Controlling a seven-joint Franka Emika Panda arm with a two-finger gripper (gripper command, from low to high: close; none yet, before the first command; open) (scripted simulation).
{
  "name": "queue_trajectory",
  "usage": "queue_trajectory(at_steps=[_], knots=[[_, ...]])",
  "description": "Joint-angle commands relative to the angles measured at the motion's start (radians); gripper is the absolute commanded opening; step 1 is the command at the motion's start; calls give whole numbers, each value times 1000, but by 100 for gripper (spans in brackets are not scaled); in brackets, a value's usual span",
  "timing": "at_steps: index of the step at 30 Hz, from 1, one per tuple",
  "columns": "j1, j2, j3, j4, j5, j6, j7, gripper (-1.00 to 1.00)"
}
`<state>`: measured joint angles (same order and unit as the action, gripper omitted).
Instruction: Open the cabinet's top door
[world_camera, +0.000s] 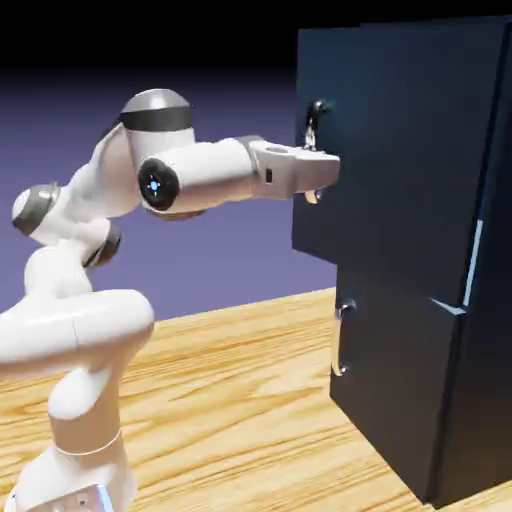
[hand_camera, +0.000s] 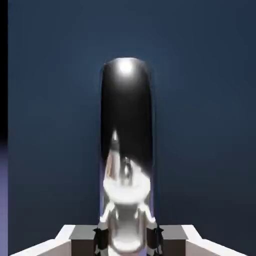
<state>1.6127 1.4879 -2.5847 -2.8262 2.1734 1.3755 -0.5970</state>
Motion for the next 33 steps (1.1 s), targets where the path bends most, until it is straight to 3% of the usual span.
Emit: queue_trajectory(at_steps=[1,16,33], knots=[[-12,-28,-22,0,-24,-42,-23,-100],[-216,-557,-180,201,-448,-575,-401,-100],[-289,-1173,-99,687,-906,-786,-711,-100]])
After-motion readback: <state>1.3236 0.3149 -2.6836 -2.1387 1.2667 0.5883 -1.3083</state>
